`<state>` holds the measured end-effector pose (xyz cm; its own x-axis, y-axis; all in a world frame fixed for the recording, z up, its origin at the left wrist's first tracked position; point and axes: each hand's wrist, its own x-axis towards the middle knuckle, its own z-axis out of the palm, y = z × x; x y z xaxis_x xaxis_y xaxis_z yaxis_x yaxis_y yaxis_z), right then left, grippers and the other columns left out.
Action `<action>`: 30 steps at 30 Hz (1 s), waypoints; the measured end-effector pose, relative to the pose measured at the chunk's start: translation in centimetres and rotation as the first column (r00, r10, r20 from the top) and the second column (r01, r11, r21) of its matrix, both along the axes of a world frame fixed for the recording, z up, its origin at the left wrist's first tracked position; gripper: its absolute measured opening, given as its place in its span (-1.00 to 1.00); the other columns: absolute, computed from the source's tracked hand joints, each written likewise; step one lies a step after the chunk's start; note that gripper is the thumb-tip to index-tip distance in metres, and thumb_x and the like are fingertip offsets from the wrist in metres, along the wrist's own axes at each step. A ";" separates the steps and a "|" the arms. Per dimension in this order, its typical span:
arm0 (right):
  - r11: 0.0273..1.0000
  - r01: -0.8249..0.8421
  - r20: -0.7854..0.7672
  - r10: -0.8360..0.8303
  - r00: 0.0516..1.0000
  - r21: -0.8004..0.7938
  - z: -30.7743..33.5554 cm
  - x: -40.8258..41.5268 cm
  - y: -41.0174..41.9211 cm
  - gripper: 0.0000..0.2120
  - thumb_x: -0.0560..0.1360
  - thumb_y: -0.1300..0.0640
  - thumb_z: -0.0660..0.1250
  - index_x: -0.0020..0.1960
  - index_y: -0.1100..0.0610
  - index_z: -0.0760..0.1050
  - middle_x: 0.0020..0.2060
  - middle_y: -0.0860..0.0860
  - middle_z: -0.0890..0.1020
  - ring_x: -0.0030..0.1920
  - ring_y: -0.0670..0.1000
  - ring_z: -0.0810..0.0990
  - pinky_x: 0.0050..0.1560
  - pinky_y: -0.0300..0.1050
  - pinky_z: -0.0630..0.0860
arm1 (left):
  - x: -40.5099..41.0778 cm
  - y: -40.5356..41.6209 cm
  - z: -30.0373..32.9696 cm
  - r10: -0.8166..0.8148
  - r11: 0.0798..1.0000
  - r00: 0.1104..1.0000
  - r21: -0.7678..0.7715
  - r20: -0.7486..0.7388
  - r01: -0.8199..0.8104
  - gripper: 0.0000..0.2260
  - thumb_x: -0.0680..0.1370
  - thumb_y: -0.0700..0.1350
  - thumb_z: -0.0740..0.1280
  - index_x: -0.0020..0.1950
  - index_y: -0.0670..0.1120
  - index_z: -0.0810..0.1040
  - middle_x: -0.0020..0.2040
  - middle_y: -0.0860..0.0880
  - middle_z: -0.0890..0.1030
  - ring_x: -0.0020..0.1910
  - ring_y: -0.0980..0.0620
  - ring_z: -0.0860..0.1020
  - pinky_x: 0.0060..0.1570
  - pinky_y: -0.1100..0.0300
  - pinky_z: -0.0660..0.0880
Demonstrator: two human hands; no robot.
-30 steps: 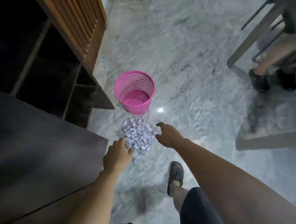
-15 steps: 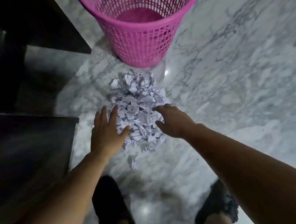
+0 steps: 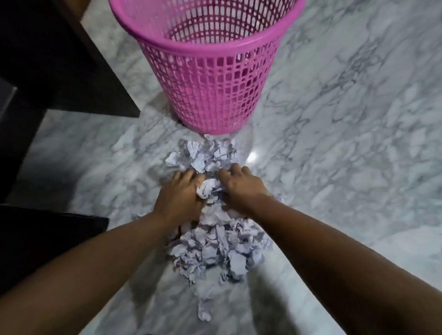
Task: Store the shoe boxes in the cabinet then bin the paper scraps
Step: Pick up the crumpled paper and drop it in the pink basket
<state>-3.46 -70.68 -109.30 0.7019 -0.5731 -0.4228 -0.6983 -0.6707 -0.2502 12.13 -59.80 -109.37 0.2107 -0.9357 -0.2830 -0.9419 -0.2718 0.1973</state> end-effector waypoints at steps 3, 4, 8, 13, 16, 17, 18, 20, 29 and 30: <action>0.999 0.033 0.001 -0.033 0.999 0.031 1.8 0.3 -0.5 -0.47 0.60 -0.03 0.33 0.52 0.01 0.27 0.35 0.16 0.44 0.32 0.20 0.46 0.17 0.16 0.57 | -0.1 -1.1 2.6 0.024 1.000 0.999 -0.018 -0.028 -0.024 -0.63 0.56 0.06 0.26 0.37 0.03 0.45 0.29 -0.02 0.52 0.25 -0.19 0.48 0.03 -0.12 0.57; 0.999 0.022 -0.002 -0.022 1.000 0.026 2.3 0.3 -0.6 -0.49 0.59 -0.02 0.33 0.50 0.01 0.30 0.34 0.16 0.45 0.32 0.20 0.47 0.17 0.15 0.55 | -0.2 -1.2 3.2 0.057 0.998 0.997 -0.027 -0.048 -0.058 -0.64 0.58 0.05 0.24 0.37 0.05 0.46 0.30 -0.02 0.53 0.26 -0.18 0.49 0.05 -0.10 0.56; 0.999 0.000 0.027 0.001 1.000 -0.038 3.0 -0.7 -1.3 -0.61 0.56 0.00 0.33 0.37 0.01 0.42 0.24 0.11 0.52 0.21 0.16 0.55 0.01 0.04 0.54 | -0.2 -0.8 3.6 0.043 0.999 0.998 0.020 -0.051 -0.042 -0.56 0.56 0.06 0.24 0.45 0.14 0.39 0.38 0.05 0.53 0.30 -0.13 0.50 0.12 -0.06 0.54; 0.998 -0.013 0.073 0.017 0.997 -0.055 3.6 -2.2 -1.6 -0.62 0.53 -0.11 0.27 0.30 0.01 0.46 0.13 0.04 0.58 0.09 0.14 0.62 -0.12 -0.09 0.44 | -0.2 -1.3 5.2 -0.041 0.997 0.998 0.073 0.051 0.037 -0.54 0.52 0.04 0.25 0.44 0.08 0.42 0.32 0.00 0.58 0.24 -0.09 0.54 0.13 -0.03 0.55; 0.999 -0.009 0.101 0.015 0.995 -0.054 3.9 -3.4 -1.3 -0.63 0.56 -0.12 0.29 0.28 0.05 0.47 0.08 0.03 0.55 0.02 0.11 0.60 -0.15 -0.10 0.38 | -0.7 -2.2 6.4 -0.031 0.996 0.998 0.082 0.054 0.026 -0.54 0.51 0.04 0.27 0.40 -0.04 0.42 0.31 -0.03 0.56 0.29 -0.10 0.49 0.18 -0.07 0.53; 0.999 -0.007 0.115 0.013 0.993 -0.052 3.9 -3.7 -1.2 -0.65 0.56 -0.14 0.32 0.23 0.05 0.48 0.06 0.03 0.54 -0.02 0.10 0.57 -0.15 -0.10 0.36 | -1.0 -2.3 6.6 -0.029 0.996 0.999 0.083 0.046 0.025 -0.52 0.50 0.01 0.28 0.42 -0.06 0.41 0.30 -0.04 0.57 0.29 -0.10 0.50 0.18 -0.09 0.53; 0.999 0.000 0.134 0.006 0.991 -0.046 3.8 -4.1 -1.2 -0.68 0.55 -0.15 0.35 0.16 0.05 0.48 0.04 0.03 0.55 -0.05 0.10 0.55 -0.15 -0.10 0.35 | -1.3 -2.4 6.6 -0.037 0.996 0.998 0.087 0.047 0.033 -0.48 0.49 -0.03 0.29 0.45 -0.06 0.39 0.28 -0.04 0.58 0.27 -0.10 0.52 0.17 -0.09 0.54; 1.000 0.029 0.172 -0.027 0.985 -0.009 3.4 -4.6 -1.2 -0.74 0.54 -0.12 0.39 -0.01 -0.01 0.37 -0.07 0.02 0.56 -0.10 0.11 0.53 -0.17 -0.10 0.32 | -1.9 -2.4 6.5 -0.069 0.992 0.995 0.113 0.069 0.061 -0.42 0.49 -0.08 0.30 0.53 -0.05 0.34 0.18 -0.05 0.63 0.16 -0.09 0.58 0.19 -0.10 0.55; 0.965 0.237 0.501 -0.262 0.825 0.115 3.1 -6.7 -0.5 -0.83 0.43 -0.02 0.29 -0.08 0.04 0.37 -0.44 0.04 0.45 -0.37 0.17 0.38 -0.32 -0.05 0.32 | -2.5 -3.2 7.6 -0.048 0.998 0.996 0.042 0.071 0.045 -0.48 0.56 -0.08 0.25 0.53 -0.07 0.31 -0.06 -0.09 0.65 -0.02 -0.18 0.64 0.11 -0.05 0.54; 0.956 0.248 0.573 -0.292 0.765 0.156 3.3 -6.6 -0.7 -0.84 0.41 0.01 0.26 -0.07 0.07 0.42 -0.45 0.06 0.47 -0.40 0.18 0.38 -0.35 0.00 0.38 | -2.5 -3.5 8.3 -0.010 1.000 0.999 -0.023 0.048 0.011 -0.49 0.56 -0.07 0.26 0.52 -0.06 0.32 -0.01 -0.11 0.66 0.01 -0.21 0.64 0.04 -0.02 0.53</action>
<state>-10.10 -71.42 -105.99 0.6462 -0.7627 -0.0272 -0.5523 -0.4428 -0.7063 9.65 -63.31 -101.07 0.2140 -0.9441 -0.2506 -0.9530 -0.2581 0.1586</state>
